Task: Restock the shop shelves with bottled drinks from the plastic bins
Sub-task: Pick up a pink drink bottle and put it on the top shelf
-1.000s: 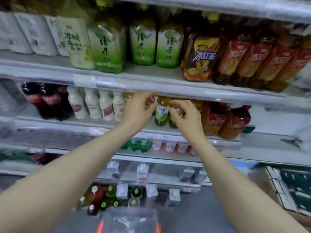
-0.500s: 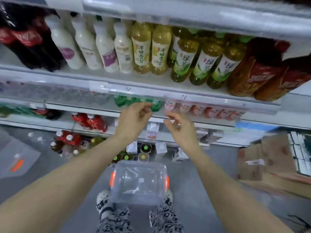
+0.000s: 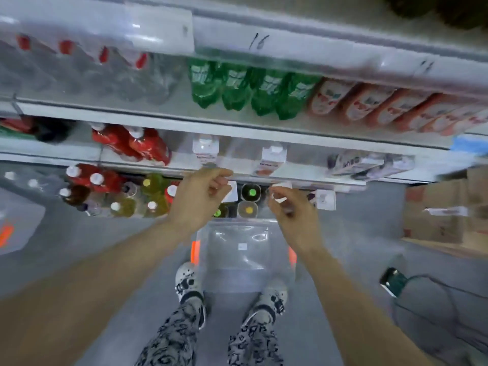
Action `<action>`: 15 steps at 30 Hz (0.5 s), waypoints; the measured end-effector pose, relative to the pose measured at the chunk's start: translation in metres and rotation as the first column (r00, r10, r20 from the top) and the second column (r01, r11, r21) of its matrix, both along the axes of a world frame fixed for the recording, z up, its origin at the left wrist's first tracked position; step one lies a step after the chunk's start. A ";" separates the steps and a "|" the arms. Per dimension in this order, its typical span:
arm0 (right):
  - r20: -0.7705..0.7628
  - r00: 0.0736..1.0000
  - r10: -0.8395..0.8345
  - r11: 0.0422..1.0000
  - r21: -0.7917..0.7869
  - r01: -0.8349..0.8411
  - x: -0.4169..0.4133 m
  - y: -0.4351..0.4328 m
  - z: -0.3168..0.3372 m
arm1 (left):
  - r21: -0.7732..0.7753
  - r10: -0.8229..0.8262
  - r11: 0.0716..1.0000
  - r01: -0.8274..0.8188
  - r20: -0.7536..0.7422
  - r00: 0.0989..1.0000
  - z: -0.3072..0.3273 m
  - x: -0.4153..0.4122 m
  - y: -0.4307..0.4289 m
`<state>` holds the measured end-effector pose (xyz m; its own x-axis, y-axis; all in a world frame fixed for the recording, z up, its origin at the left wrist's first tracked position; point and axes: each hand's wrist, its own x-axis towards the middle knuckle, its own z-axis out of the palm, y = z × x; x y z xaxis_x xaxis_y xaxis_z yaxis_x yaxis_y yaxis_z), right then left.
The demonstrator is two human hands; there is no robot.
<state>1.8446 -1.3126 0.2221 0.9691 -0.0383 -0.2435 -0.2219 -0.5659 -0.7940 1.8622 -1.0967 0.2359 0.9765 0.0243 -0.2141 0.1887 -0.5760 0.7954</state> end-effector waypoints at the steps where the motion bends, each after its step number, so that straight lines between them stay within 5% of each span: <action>1: -0.021 1.000 -0.007 1.000 -0.005 0.007 -0.001 0.003 -0.018 | 0.003 -0.007 1.000 0.007 -0.022 1.000 -0.020 -0.002 0.004; 15: -0.315 0.949 -0.027 0.988 -0.155 -0.024 -0.018 0.011 -0.256 | 0.018 -0.164 0.985 0.169 -0.146 0.975 -0.275 -0.051 -0.016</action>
